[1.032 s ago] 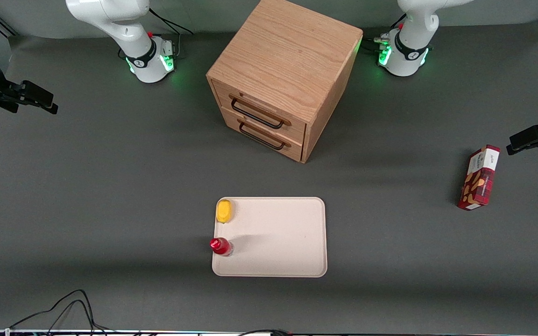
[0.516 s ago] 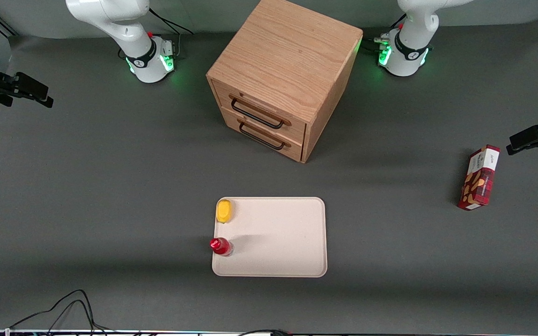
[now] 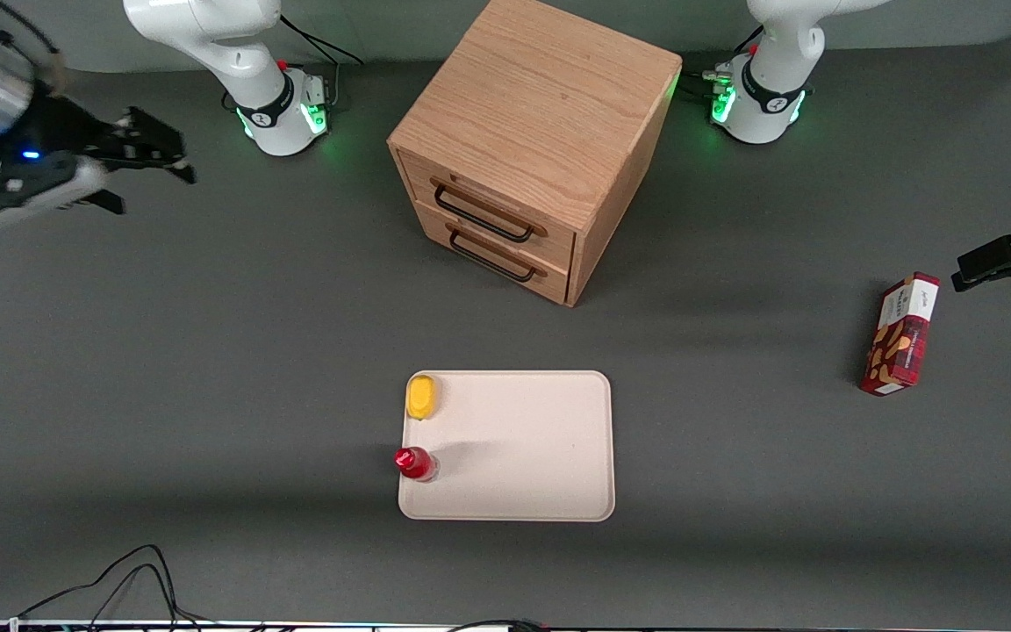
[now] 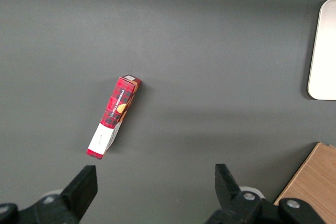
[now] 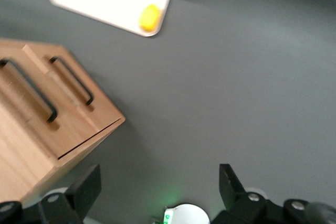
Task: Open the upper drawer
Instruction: 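Move the right gripper to the upper drawer's black handle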
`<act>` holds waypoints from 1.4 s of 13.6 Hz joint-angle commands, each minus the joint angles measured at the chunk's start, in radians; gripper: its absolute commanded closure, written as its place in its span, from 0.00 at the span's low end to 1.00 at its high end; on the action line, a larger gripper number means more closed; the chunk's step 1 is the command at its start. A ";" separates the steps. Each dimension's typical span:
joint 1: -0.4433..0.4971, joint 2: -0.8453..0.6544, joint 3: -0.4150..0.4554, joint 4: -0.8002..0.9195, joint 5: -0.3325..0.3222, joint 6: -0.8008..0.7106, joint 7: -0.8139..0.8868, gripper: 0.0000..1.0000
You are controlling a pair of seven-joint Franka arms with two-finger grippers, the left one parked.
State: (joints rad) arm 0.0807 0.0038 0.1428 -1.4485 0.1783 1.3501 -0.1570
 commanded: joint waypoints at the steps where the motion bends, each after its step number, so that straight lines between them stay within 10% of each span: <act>1: 0.005 0.093 0.030 0.056 0.125 -0.034 -0.226 0.00; 4: 0.005 0.203 0.110 0.056 0.222 -0.022 -0.305 0.00; 19: 0.057 0.438 0.365 -0.108 0.207 0.371 -0.234 0.00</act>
State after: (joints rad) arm 0.1361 0.4560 0.4959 -1.5156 0.3815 1.6746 -0.4152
